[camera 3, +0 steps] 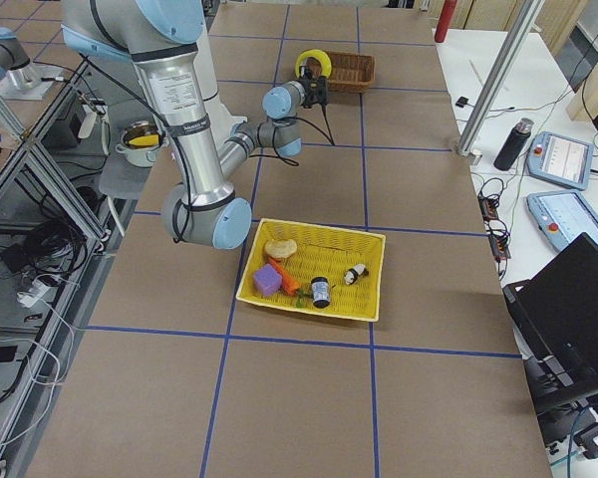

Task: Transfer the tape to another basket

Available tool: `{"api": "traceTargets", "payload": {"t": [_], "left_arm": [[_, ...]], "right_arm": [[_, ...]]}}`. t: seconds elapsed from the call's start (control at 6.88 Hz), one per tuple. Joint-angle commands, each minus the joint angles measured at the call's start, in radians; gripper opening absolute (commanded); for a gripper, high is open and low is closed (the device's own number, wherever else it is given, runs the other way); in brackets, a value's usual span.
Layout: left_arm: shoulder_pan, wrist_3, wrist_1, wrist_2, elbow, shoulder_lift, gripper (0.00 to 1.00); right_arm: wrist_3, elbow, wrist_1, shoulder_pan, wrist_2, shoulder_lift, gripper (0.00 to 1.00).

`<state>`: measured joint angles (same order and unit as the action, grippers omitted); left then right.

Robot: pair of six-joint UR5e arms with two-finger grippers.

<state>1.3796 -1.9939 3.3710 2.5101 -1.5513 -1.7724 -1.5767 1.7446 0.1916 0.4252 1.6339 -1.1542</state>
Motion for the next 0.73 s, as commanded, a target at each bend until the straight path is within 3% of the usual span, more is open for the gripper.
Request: {"api": "traceTargets", "payload": {"t": [0.0,0.15,0.58], "left_arm": [[-0.098,-0.188,0.171,-0.101,-0.064,-0.001,0.98],[-0.161,-0.329,0.27,-0.237,-0.073,-0.001,0.98],[-0.327,-0.37,0.28,-0.342,-0.147,-0.051,0.98]], "right_arm": [[-0.003,0.006,-0.052,-0.022,-0.006,0.005,0.0],[-0.014,0.007,-0.09,-0.023,-0.006,0.017,0.0],[-0.042,0.042,-0.115,-0.029,0.009,0.04,0.0]]}}
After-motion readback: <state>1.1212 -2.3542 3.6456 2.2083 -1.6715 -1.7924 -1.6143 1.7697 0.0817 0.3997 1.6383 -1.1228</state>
